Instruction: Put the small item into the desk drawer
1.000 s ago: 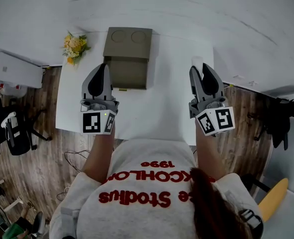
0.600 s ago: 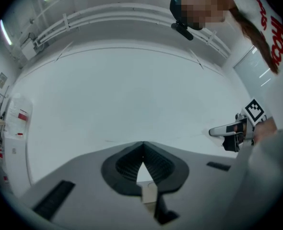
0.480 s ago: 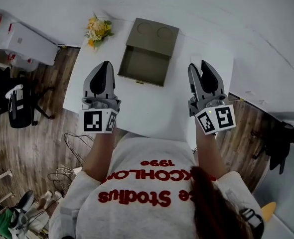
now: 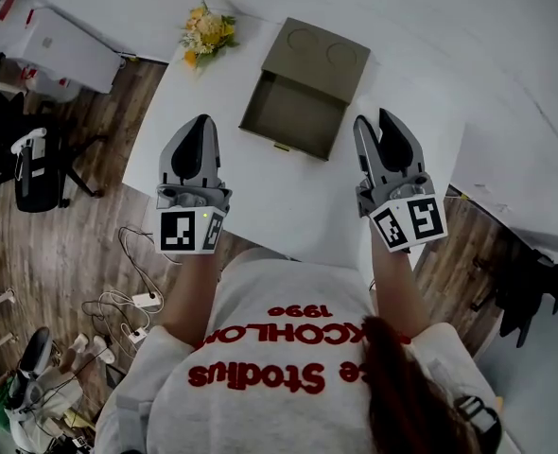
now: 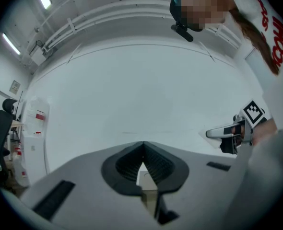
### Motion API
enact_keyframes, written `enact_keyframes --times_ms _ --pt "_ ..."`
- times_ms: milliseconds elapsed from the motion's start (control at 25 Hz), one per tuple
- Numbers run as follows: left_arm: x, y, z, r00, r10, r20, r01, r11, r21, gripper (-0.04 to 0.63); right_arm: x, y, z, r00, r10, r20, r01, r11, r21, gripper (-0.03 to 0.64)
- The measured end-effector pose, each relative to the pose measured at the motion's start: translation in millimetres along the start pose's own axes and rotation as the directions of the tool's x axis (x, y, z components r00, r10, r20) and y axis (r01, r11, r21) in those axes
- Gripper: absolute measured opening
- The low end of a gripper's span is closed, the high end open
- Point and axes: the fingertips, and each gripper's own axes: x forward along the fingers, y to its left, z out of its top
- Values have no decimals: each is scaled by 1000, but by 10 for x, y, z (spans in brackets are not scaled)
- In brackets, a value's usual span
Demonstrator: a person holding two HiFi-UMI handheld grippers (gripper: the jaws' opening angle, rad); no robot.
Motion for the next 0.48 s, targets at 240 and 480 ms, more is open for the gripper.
enact_keyframes --times_ms 240,480 --pt "45 57 -201 999 26 -29 -27 999 -27 8 150 -7 -337 996 27 -85 -25 999 20 132" --pt "57 115 -455 996 47 -81 -52 997 -51 8 372 -5 -801 979 64 -194 -53 997 60 133"
